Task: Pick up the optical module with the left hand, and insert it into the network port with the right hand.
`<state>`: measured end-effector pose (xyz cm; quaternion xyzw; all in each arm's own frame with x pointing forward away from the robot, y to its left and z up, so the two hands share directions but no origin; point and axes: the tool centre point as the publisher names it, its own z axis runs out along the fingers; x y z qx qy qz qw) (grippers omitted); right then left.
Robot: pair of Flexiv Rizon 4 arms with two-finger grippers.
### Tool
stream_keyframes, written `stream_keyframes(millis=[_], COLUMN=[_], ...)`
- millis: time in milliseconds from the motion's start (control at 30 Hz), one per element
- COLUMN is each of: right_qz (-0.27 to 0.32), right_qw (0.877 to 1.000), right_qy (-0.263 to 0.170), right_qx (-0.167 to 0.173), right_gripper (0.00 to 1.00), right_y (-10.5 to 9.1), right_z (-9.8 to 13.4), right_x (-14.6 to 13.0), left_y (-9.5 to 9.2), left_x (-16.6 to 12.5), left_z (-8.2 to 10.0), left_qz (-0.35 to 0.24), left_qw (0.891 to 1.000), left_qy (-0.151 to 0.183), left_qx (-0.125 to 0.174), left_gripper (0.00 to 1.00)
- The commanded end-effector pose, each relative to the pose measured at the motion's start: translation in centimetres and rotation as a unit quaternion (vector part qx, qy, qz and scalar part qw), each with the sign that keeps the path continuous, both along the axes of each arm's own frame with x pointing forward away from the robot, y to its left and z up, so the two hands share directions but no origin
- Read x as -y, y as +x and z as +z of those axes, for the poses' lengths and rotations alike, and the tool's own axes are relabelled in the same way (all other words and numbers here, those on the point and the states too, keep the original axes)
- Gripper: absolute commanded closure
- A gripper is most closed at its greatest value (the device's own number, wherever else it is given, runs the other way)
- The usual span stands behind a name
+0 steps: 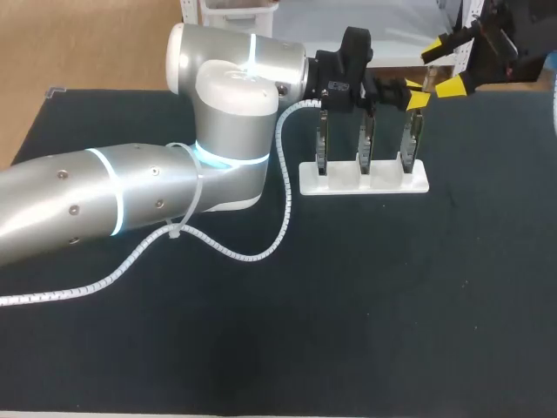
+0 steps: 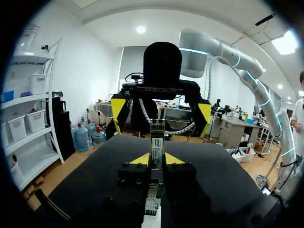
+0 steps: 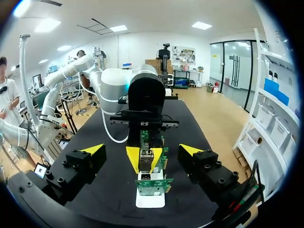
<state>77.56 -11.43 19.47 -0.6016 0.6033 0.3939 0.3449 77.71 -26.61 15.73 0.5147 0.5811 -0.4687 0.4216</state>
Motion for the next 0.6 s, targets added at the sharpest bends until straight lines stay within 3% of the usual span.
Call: stream_keyframes(millis=[33,233,267,300,333,367,600], right_qz=[0.000,-0.003,-0.003,-0.003,-0.004,-0.004,-0.004], right_qw=[1.000,1.000,1.000,1.000,1.000,1.000,1.000], right_qy=[-0.005,-0.007,-0.007,-0.007,-0.006,-0.006,-0.005], right_qx=[0.001,0.001,0.001,0.001,0.001,0.001,0.000], right_gripper=[0.00,0.00,0.06,0.51,0.69,1.00,1.00], right_y=[0.16,0.20,0.22,0.24,0.26,0.27,0.29], right_z=[0.10,0.12,0.12,0.12,0.12,0.12,0.11], right_x=[-0.19,-0.26,-0.28,-0.29,-0.30,-0.31,-0.38], left_y=[0.20,0.20,0.20,0.20,0.20,0.20,0.20], left_x=[0.09,0.09,0.09,0.09,0.09,0.09,0.09], left_z=[0.03,0.03,0.03,0.03,0.03,0.03,0.03], left_qz=[-0.001,-0.001,-0.001,-0.001,-0.001,-0.001,-0.001], left_qw=[1.000,1.000,1.000,1.000,1.000,1.000,1.000], left_qy=[0.002,0.002,0.002,0.002,0.002,0.002,0.002], left_qx=[-0.001,-0.001,-0.001,-0.001,-0.001,-0.001,-0.001], left_gripper=[1.00,1.00,1.00,1.00,1.00,1.00,1.00])
